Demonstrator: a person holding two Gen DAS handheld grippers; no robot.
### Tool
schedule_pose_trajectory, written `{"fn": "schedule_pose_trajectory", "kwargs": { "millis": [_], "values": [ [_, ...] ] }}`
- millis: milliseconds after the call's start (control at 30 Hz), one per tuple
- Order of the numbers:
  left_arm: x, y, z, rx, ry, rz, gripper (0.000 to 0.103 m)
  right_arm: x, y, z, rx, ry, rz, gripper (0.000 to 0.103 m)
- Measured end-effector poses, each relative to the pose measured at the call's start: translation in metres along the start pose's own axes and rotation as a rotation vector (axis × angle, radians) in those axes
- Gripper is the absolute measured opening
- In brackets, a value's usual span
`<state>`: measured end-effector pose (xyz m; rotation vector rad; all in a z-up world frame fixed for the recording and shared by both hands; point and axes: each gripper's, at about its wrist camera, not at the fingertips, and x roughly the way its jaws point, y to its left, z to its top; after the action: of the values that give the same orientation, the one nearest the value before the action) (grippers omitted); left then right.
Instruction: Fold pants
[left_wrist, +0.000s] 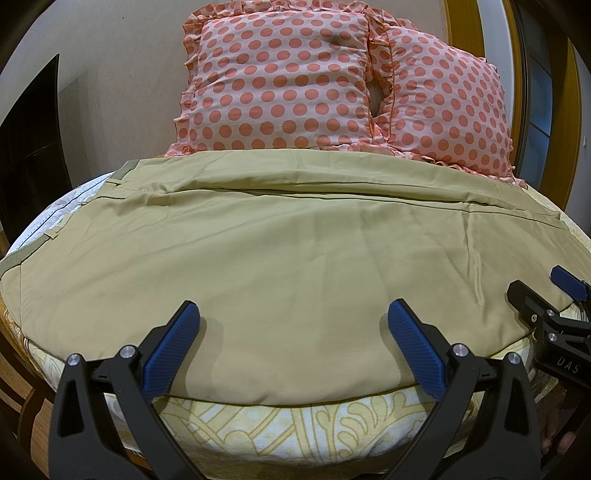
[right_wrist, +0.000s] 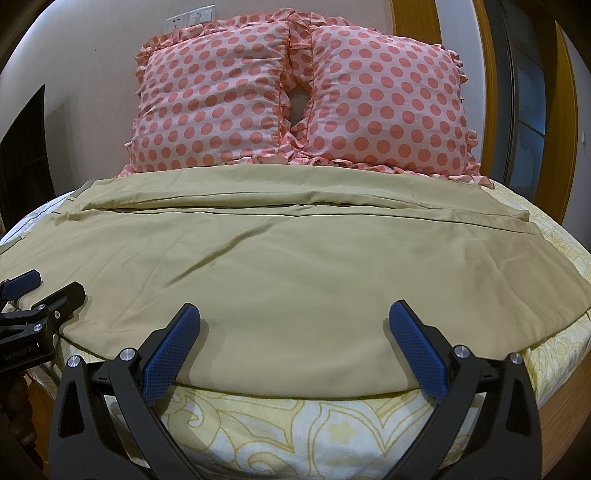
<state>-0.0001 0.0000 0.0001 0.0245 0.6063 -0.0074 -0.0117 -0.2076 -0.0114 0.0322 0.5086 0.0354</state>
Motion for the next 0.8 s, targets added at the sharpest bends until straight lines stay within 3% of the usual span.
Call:
{"fn": "schedule_pose_trajectory", "kwargs": {
  "millis": [400, 500, 533, 667, 800],
  "values": [
    [-0.001, 0.003, 0.004, 0.01, 0.016, -0.016, 0.101, -0.001, -0.002, 0.0, -0.006, -0.029, 0.006, 0.102],
    [0.006, 0.004, 0.014, 0.003, 0.049, -0.04, 0.101, 0.006, -0.009, 0.016, -0.043, 0.055, 0.053, 0.102],
    [0.006, 0.009, 0.019, -0.008, 0.053, -0.049, 0.101, 0.006, -0.019, 0.029, -0.032, 0.062, 0.041, 0.102],
    [0.002, 0.028, 0.049, -0.065, -0.001, -0.055, 0.101, -0.005, -0.077, 0.1, 0.086, -0.067, -0.041, 0.102],
    [0.02, 0.04, 0.084, -0.102, -0.022, 0.007, 0.101, 0.048, -0.151, 0.171, 0.289, 0.018, -0.132, 0.102]
  ]
}}
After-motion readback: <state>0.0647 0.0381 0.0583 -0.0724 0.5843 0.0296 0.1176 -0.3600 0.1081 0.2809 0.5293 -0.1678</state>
